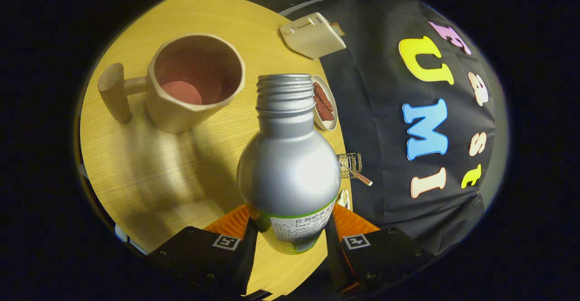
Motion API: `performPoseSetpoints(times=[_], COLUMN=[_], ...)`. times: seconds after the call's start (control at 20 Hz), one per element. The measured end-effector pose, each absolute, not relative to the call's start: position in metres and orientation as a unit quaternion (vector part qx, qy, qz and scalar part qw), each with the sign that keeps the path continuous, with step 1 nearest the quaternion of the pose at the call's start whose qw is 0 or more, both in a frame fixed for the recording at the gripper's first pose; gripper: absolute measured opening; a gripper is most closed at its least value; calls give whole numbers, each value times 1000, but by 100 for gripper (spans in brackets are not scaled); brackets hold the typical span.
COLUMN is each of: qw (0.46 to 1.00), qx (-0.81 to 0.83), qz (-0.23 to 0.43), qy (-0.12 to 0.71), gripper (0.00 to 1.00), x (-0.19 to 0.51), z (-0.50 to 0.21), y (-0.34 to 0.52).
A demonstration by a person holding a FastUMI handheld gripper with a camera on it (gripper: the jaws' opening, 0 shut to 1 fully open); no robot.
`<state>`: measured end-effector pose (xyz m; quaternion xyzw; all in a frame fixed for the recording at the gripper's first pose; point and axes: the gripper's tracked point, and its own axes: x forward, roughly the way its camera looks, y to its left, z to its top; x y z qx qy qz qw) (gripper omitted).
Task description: Take the bottle from table, then pour the juice into the cup, finally place the bottle on the coaster
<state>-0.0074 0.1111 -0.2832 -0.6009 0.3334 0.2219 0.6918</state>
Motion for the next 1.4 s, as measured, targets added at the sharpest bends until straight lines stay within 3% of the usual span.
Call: performPoseSetpoints(times=[1.4], qw=[506], qx=[-754], qz=[215], qy=[360], gripper=[68], x=[-2], z=[-263], y=[120])
